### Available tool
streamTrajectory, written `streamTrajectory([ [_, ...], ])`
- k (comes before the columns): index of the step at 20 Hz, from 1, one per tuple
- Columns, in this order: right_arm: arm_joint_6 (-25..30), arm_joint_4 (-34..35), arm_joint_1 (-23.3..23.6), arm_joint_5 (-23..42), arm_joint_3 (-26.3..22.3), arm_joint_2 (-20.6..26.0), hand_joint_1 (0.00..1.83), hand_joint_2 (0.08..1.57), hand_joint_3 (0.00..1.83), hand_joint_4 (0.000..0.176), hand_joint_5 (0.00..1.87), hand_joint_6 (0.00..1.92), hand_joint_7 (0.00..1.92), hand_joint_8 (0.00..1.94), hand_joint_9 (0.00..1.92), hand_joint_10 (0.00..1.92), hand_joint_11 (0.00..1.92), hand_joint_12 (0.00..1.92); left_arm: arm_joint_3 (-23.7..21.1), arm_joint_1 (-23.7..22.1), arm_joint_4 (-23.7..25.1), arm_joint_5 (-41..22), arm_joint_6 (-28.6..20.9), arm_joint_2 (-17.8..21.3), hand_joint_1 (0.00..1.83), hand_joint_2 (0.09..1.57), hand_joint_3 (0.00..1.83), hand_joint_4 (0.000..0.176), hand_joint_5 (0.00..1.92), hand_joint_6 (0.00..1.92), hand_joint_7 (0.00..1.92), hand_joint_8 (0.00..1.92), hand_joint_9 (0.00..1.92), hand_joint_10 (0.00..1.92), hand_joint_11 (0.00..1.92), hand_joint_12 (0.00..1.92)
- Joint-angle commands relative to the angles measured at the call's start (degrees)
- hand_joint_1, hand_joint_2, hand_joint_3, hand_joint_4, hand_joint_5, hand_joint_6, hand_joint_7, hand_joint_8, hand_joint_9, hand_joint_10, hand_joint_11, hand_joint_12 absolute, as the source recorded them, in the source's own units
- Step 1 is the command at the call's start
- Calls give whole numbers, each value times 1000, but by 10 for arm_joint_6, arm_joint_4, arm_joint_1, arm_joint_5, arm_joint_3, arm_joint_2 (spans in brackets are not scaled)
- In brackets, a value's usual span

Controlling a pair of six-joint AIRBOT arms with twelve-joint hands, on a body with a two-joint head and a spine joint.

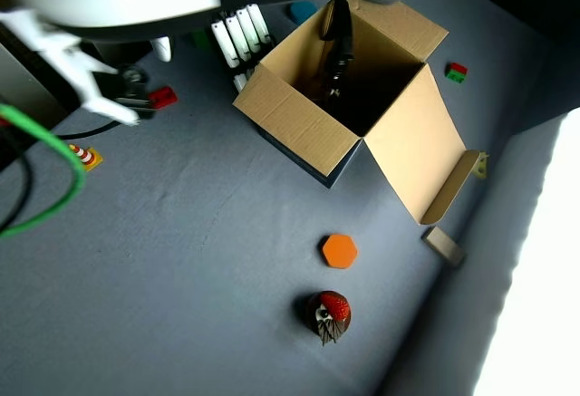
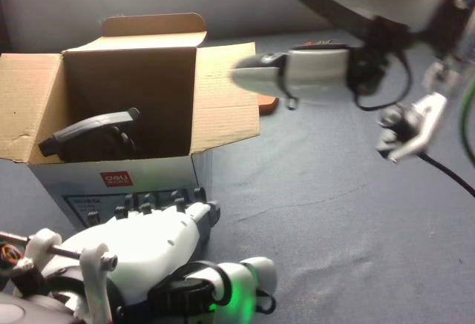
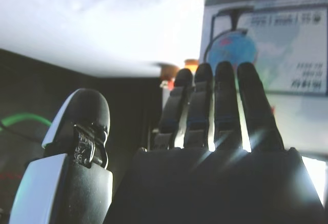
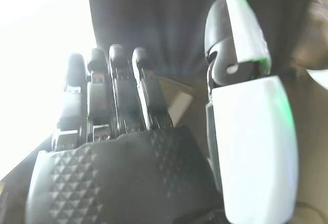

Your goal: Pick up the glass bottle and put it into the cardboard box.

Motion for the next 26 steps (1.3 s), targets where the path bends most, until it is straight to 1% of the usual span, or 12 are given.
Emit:
streamTrajectory([
  [1,-47,52,2,95,-23,17,353,1116,22,0,232,27,279,14,247,42,0,659,-5,-25,20,-37,16,-3,0,1285,1,0,111,19,113,15,63,9,0,36],
  [3,-128,179,0,122,-65,43,236,1183,30,0,393,84,507,79,443,119,0,919,-15,-69,-13,-62,46,-7,0,1289,0,0,239,4,275,17,208,4,0,200],
  [5,-167,230,-11,124,-105,69,223,1244,11,0,528,726,713,481,511,878,1,1439,-23,-123,-60,-98,81,-12,16,1306,0,0,581,59,693,46,563,61,0,929],
  [6,-178,236,-13,137,-117,69,221,1293,10,0,593,1249,746,1096,574,1390,243,1766,-26,-150,-76,-113,93,-15,57,1327,0,0,653,543,839,231,700,364,118,1223],
  [7,-184,247,-12,141,-120,67,221,1293,10,0,593,1249,746,1096,574,1390,243,1766,-27,-163,-82,-118,99,-16,57,1327,0,0,653,543,839,231,700,364,118,1223],
  [8,-191,298,-5,139,-122,62,230,1326,11,0,731,1466,877,1292,710,1568,498,1903,-27,-194,-93,-132,114,-18,119,1362,3,0,567,1227,724,850,597,1051,249,1417],
  [9,-191,318,-3,132,-121,60,228,1341,10,0,784,1531,916,1345,760,1626,598,1917,-27,-208,-98,-138,123,-18,146,1378,4,0,579,1393,682,1117,573,1303,298,1531],
  [11,-189,333,-4,116,-121,56,260,1415,19,0,889,1659,981,1569,884,1865,841,1921,-21,-244,-106,-145,145,-18,256,1418,5,0,768,1542,856,1441,739,1637,526,1795],
  [13,-182,333,-8,114,-122,52,493,1460,12,0,984,1822,1087,1844,1145,1921,1139,1921,-11,-274,-106,-145,173,-18,459,1426,0,0,987,1729,1069,1682,1009,1864,876,1920],
  [15,-166,313,-18,102,-122,53,726,1462,4,0,1057,1917,1163,1937,1261,1921,1284,1921,3,-298,-106,-139,190,-18,629,1449,3,0,1049,1913,1121,1909,1126,1919,1062,1921],
  [19,-107,234,-48,83,-120,54,796,1448,0,0,1055,1921,1169,1941,1274,1921,1302,1921,26,-322,-92,-124,229,-12,717,1448,0,0,1056,1921,1148,1921,1151,1921,1110,1921],
  [26,-87,210,-56,108,-117,54,796,1447,0,0,1053,1921,1177,1941,1270,1921,1288,1921,27,-320,-89,-105,231,18,724,1446,0,0,1047,1921,1140,1921,1127,1921,1092,1921],
])
